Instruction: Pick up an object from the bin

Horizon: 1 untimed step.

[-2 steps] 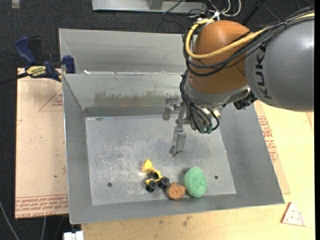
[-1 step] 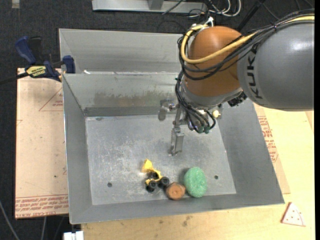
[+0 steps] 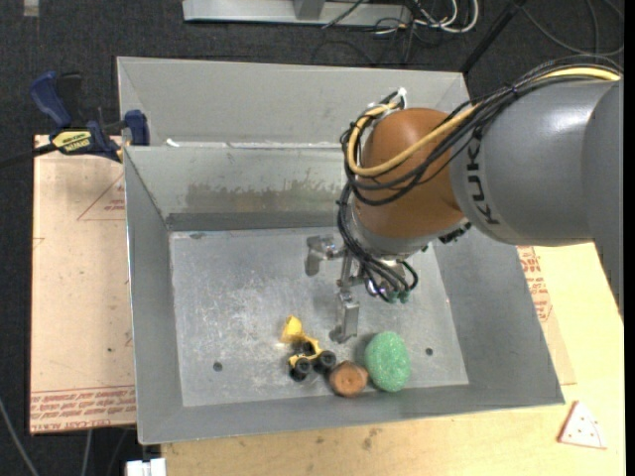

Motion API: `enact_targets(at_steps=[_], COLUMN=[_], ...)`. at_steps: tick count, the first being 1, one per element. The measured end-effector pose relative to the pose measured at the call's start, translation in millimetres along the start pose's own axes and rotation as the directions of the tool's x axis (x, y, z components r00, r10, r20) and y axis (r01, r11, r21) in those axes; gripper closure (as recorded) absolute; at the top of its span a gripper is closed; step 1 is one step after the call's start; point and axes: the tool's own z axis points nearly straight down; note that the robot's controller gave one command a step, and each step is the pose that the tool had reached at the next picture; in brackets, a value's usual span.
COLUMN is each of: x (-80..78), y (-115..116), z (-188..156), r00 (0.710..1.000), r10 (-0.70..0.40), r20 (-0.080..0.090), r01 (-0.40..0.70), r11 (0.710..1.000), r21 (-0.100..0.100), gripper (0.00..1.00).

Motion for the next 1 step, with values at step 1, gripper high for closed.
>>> enact_targets(at_steps=[1], x=[44.2], y=[-16.1], z=[38.8], r00=[0.973], r10=[-0.229], r20=[-0.003], r01=[0.229], r11=[0.973], r21=[-0.001], gripper=[0.00])
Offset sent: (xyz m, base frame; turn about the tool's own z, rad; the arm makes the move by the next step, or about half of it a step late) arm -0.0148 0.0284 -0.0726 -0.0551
